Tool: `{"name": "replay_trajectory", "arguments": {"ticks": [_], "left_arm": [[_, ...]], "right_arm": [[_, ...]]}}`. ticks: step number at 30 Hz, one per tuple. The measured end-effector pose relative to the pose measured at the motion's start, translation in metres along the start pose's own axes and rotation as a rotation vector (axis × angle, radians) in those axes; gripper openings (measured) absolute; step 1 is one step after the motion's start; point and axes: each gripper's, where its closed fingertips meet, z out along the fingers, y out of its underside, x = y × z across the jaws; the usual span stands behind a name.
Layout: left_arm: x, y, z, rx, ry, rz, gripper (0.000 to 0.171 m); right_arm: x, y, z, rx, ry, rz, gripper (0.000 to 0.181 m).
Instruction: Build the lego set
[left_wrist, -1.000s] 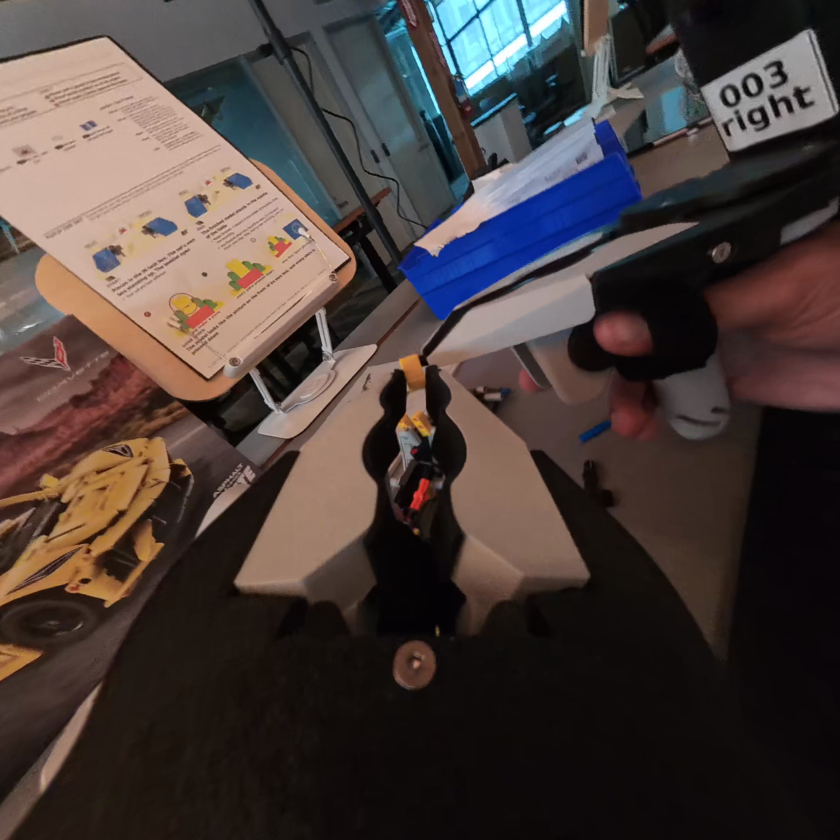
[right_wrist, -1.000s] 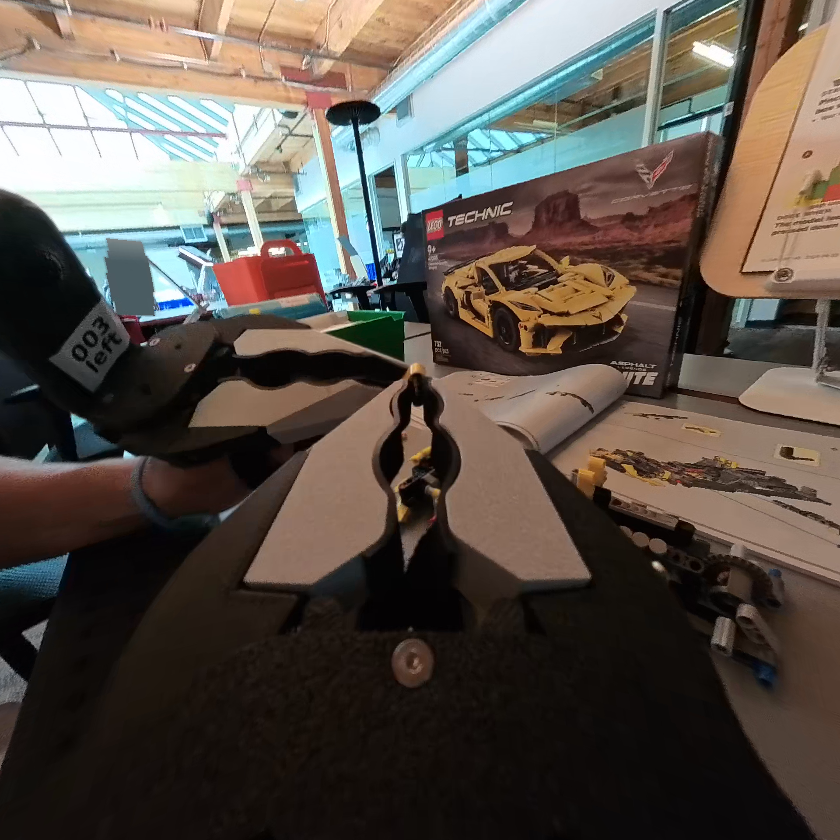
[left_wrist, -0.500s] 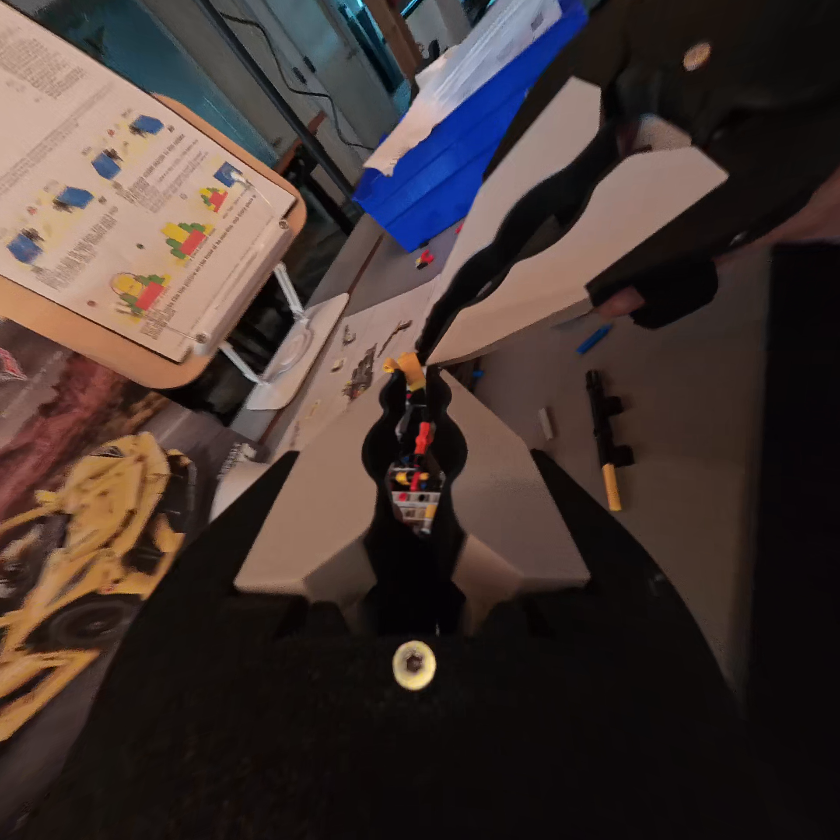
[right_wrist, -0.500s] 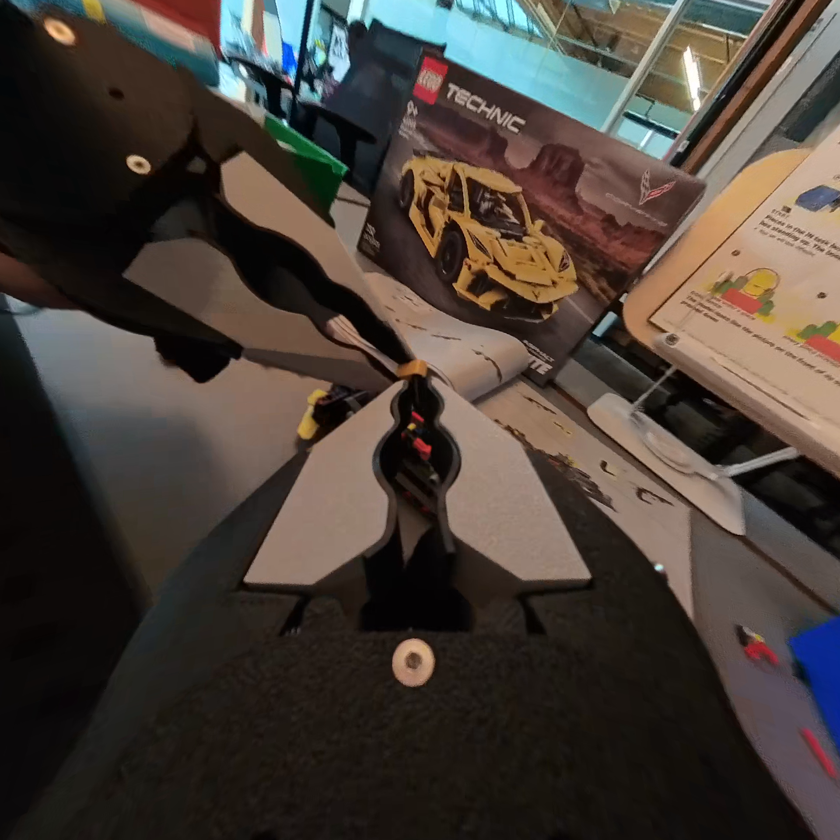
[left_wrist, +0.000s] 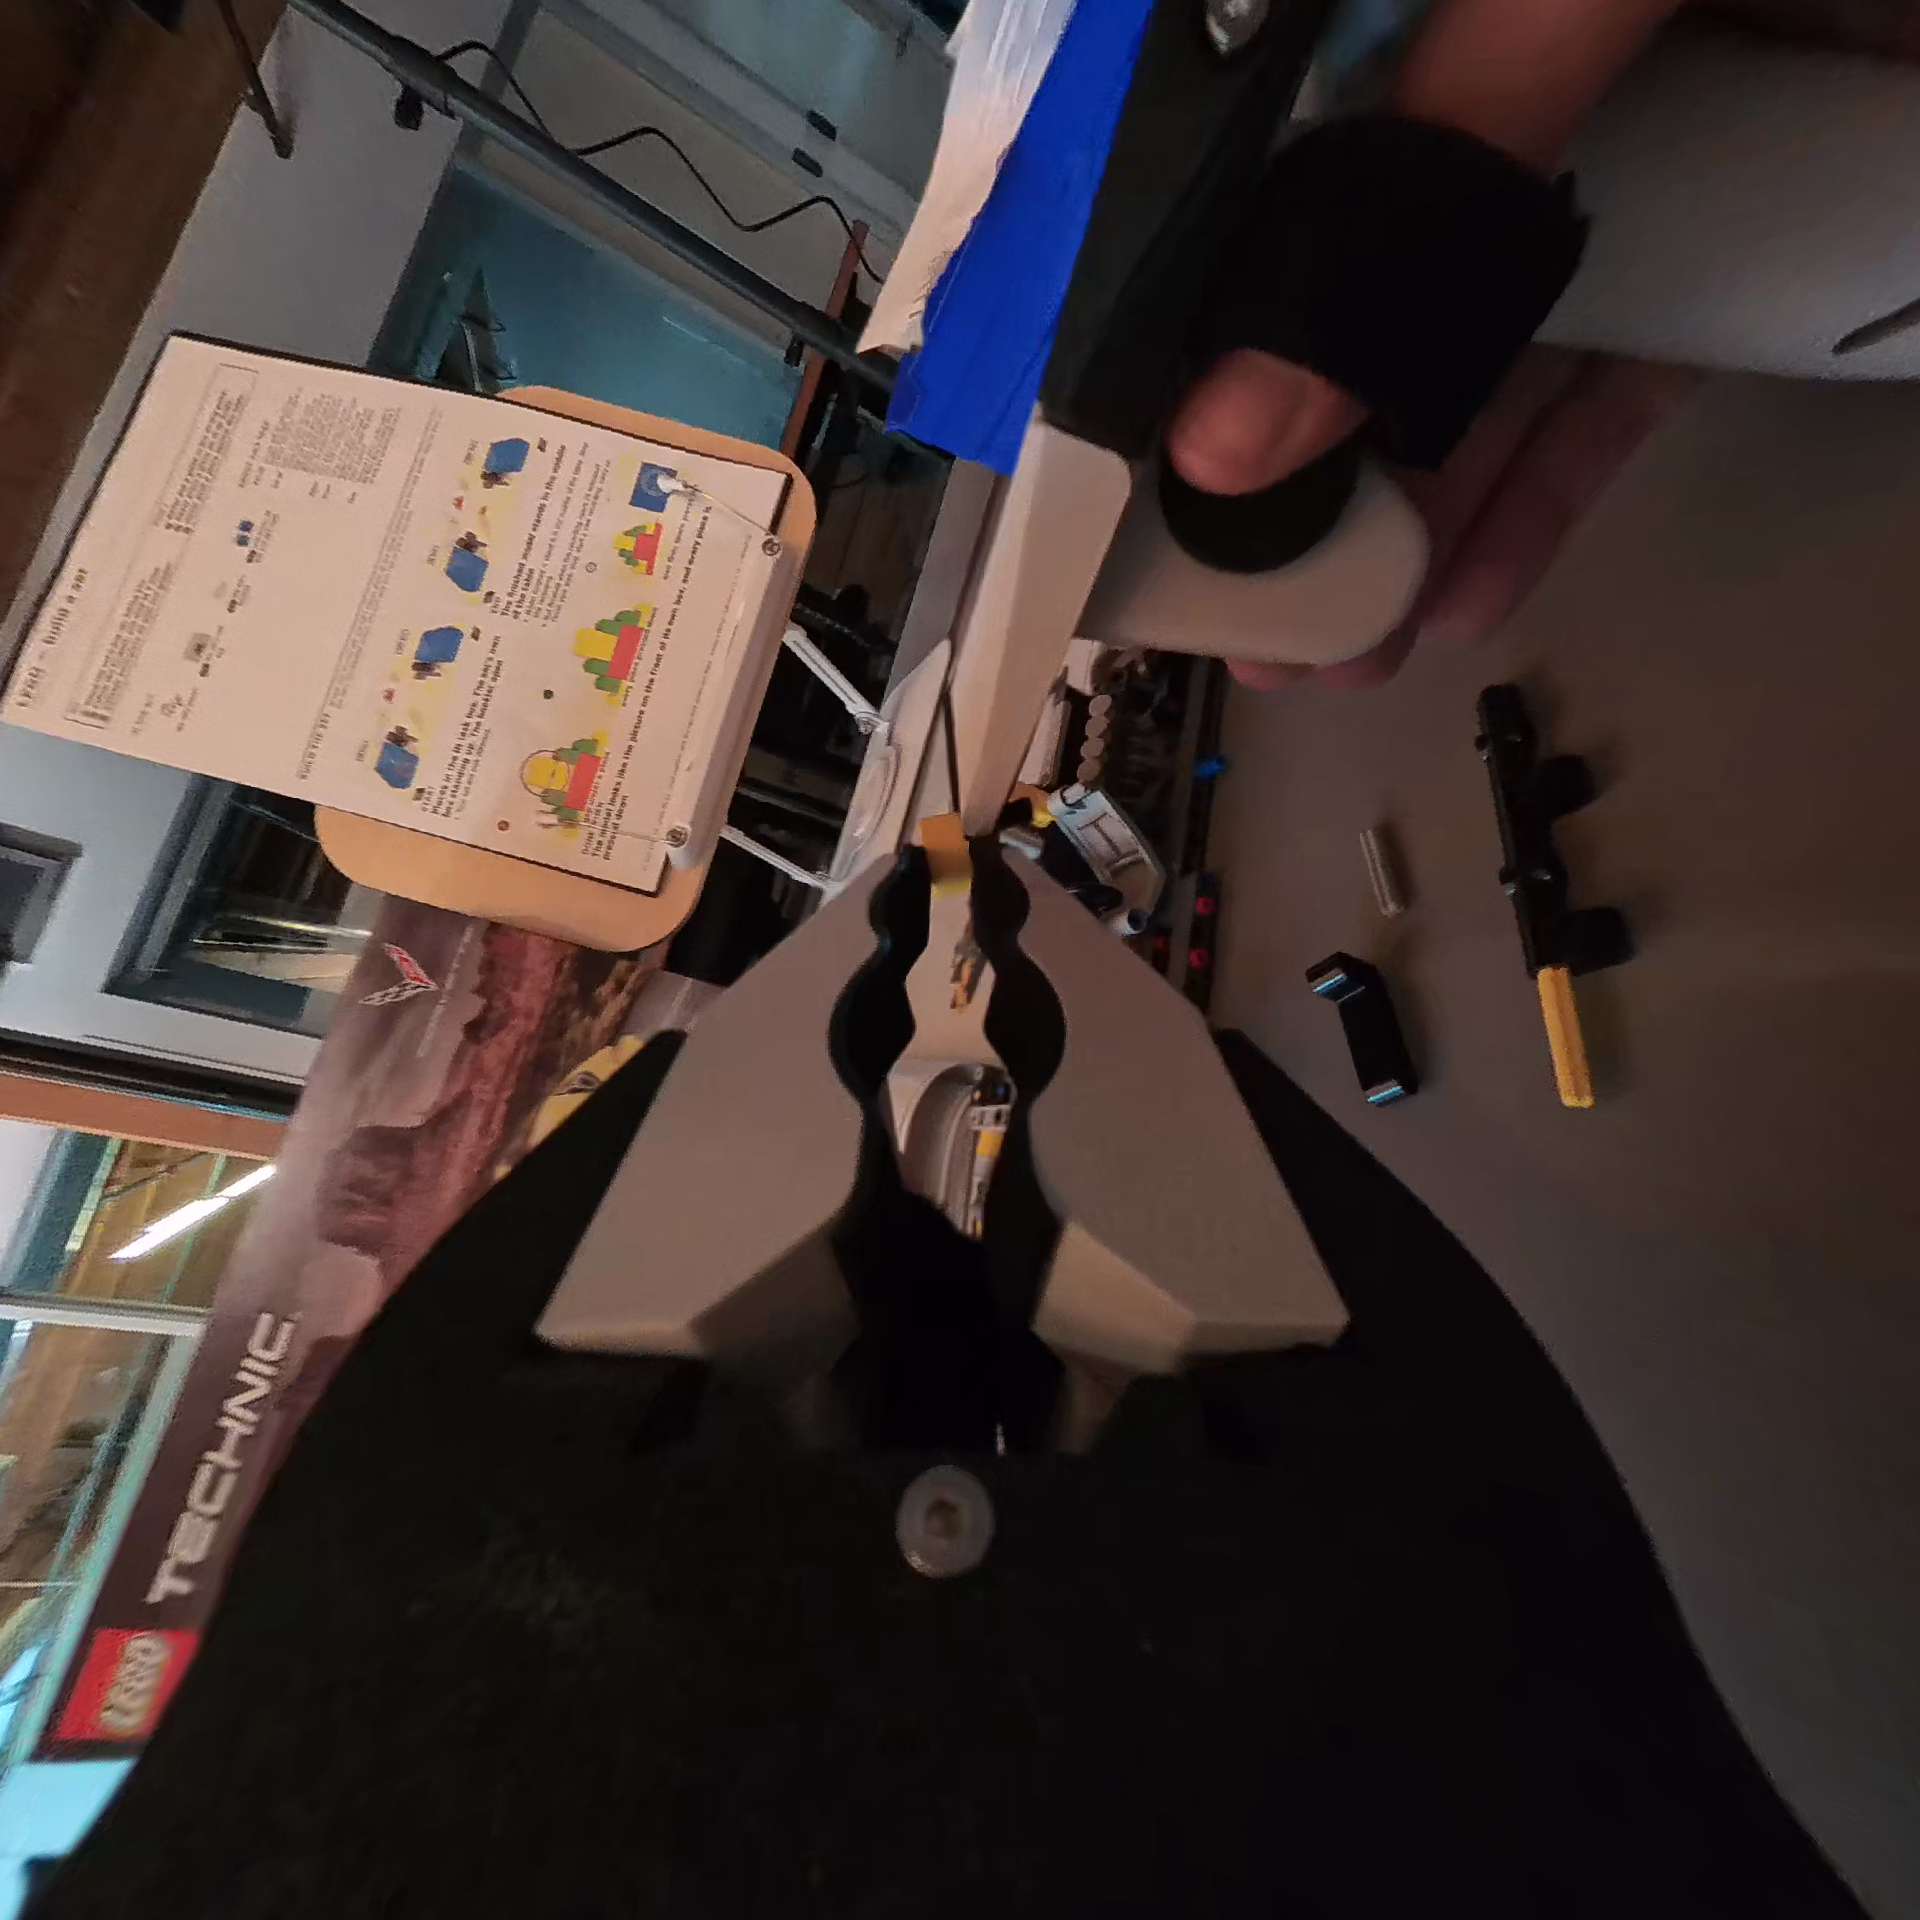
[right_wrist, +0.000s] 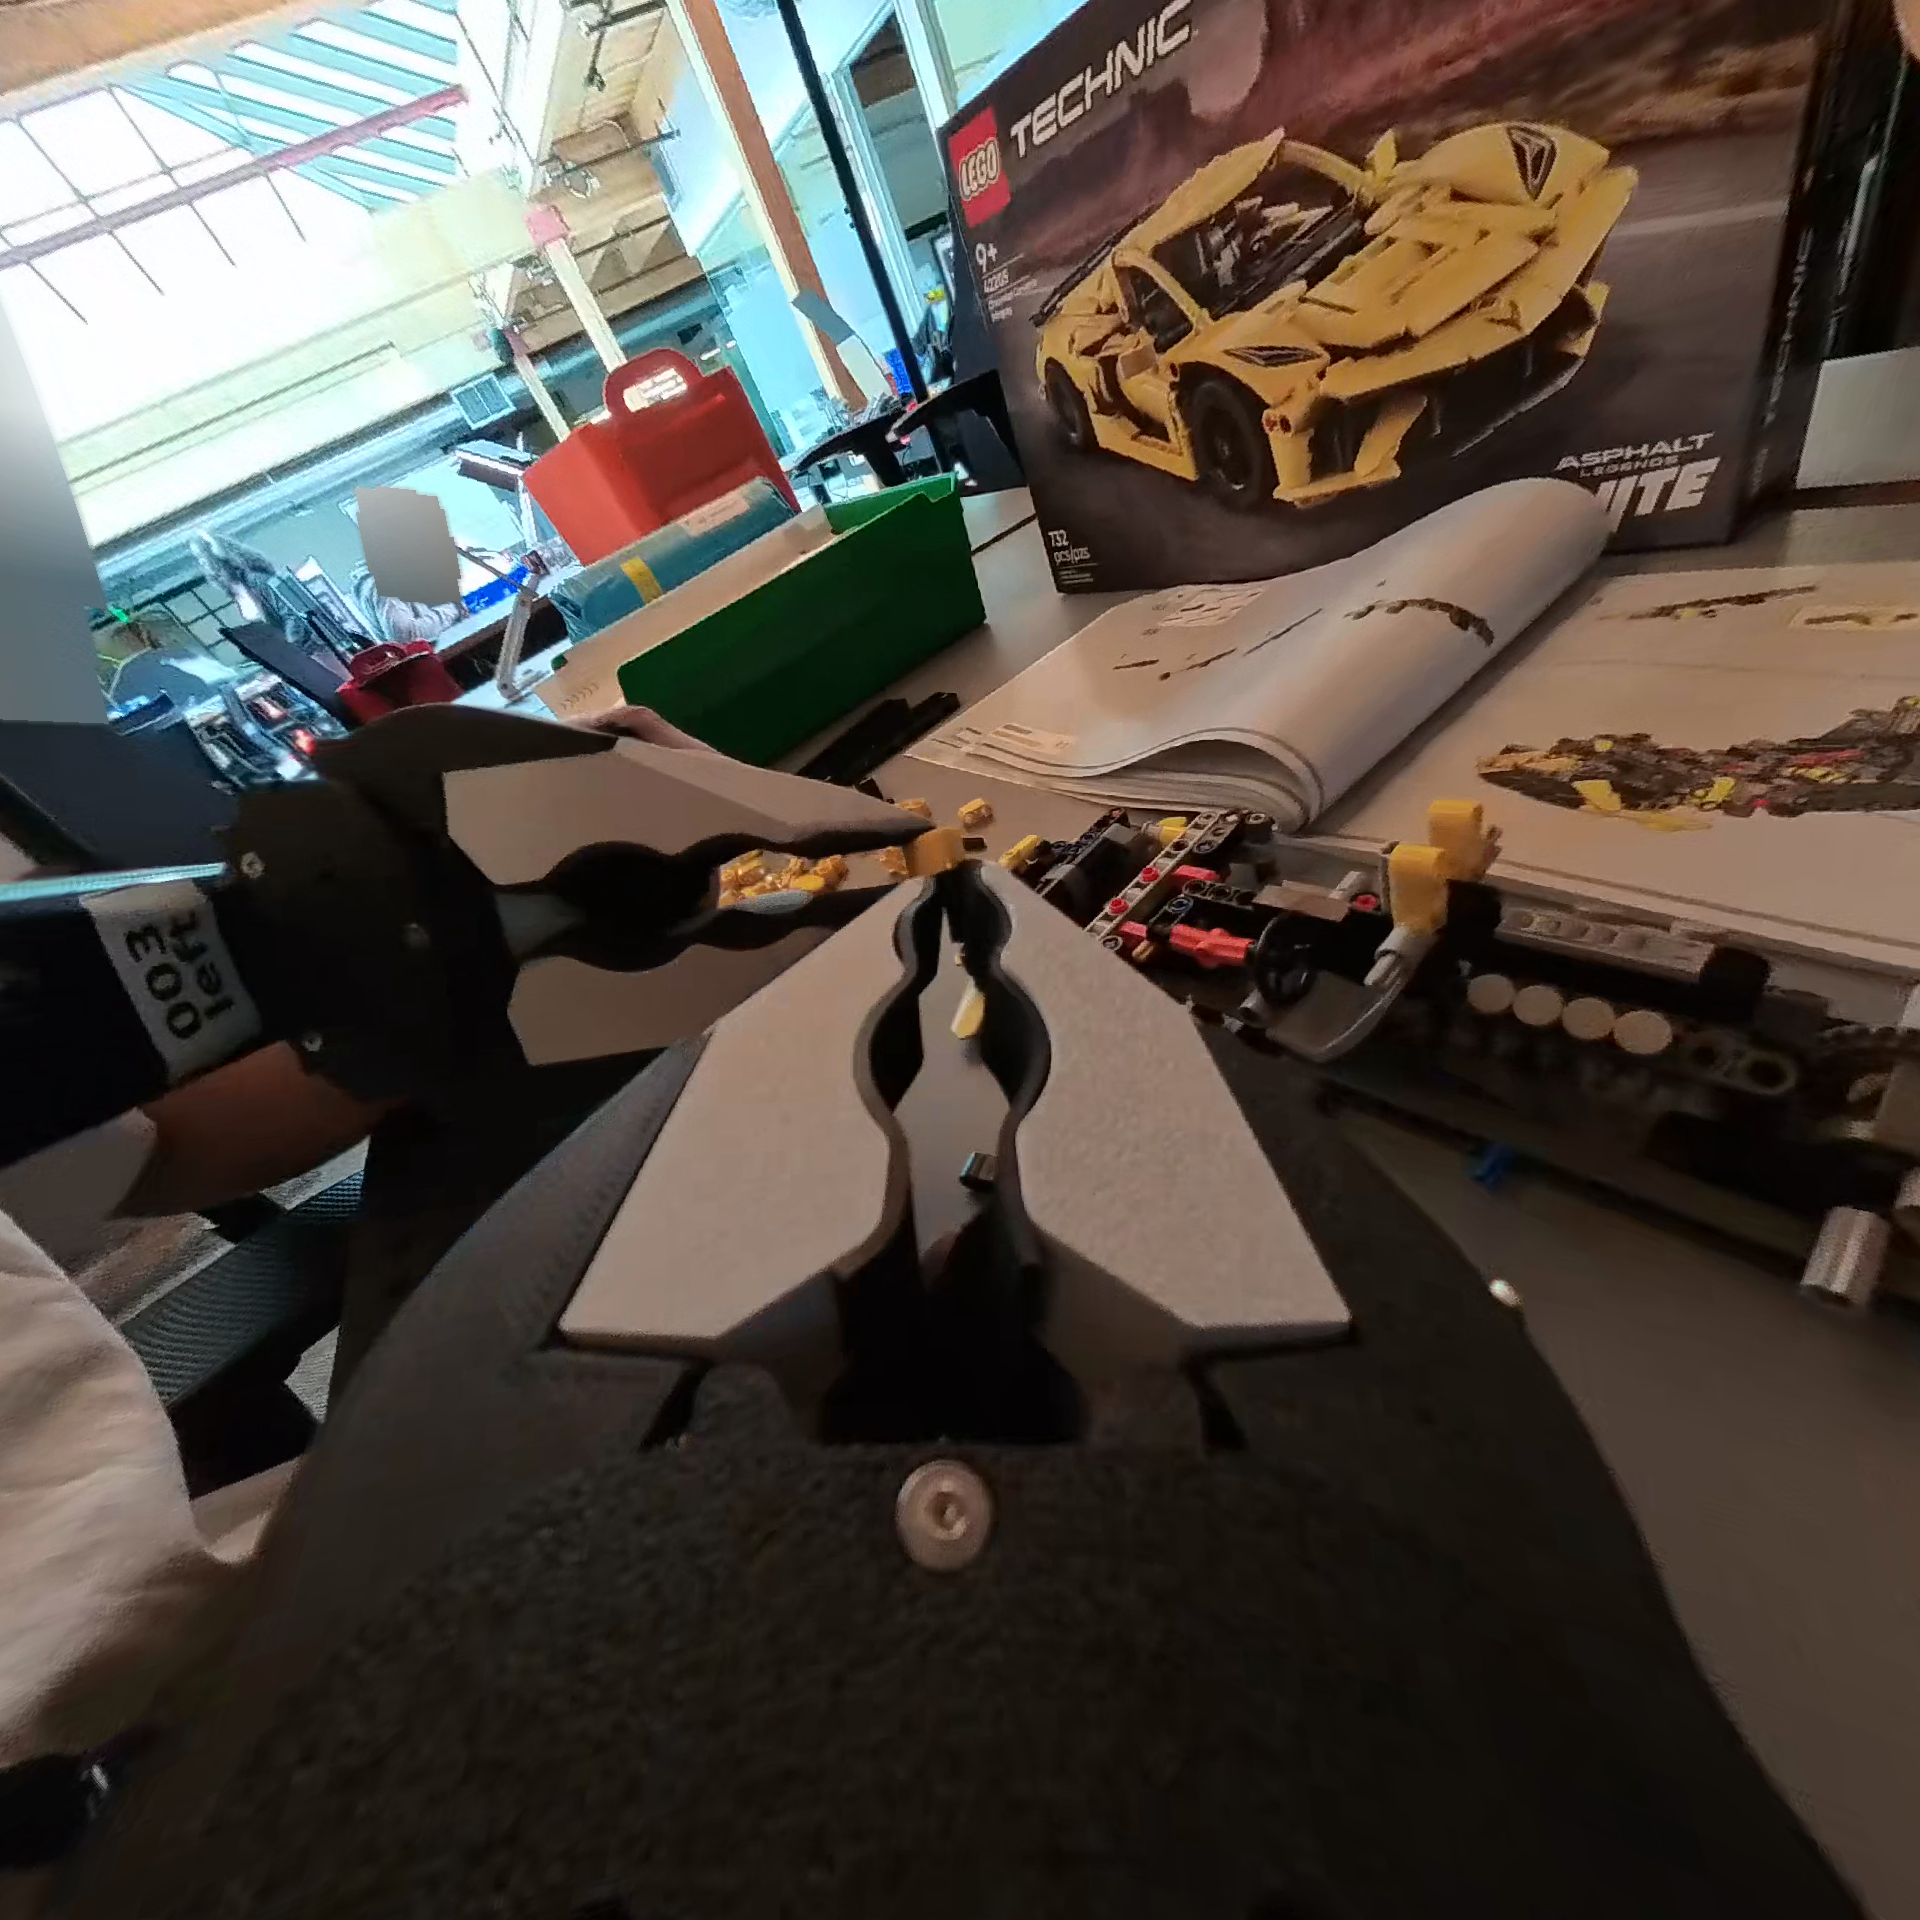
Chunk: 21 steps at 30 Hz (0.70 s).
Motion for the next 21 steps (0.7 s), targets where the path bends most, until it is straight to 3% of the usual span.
{"name": "replay_trajectory", "arguments": {"ticks": [10,15,18,21], "left_arm": [[-0.005,0.0,-0.003,0.087,0.123,-0.369,0.005],[-0.017,-0.003,-0.008,0.174,0.223,-0.679,0.005],[-0.019,-0.013,-0.014,0.264,0.349,-0.887,0.006],[-0.018,-0.032,-0.024,0.379,0.514,-1.049,0.006]], "right_arm": [[-0.003,-0.006,-0.001,0.044,-0.04,-0.006,0.008],[-0.006,-0.02,-0.009,0.112,-0.129,0.033,0.022],[-0.02,-0.037,-0.018,0.161,-0.263,0.005,0.028],[-0.031,-0.032,-0.017,0.061,-0.342,-0.139,0.039]]}}
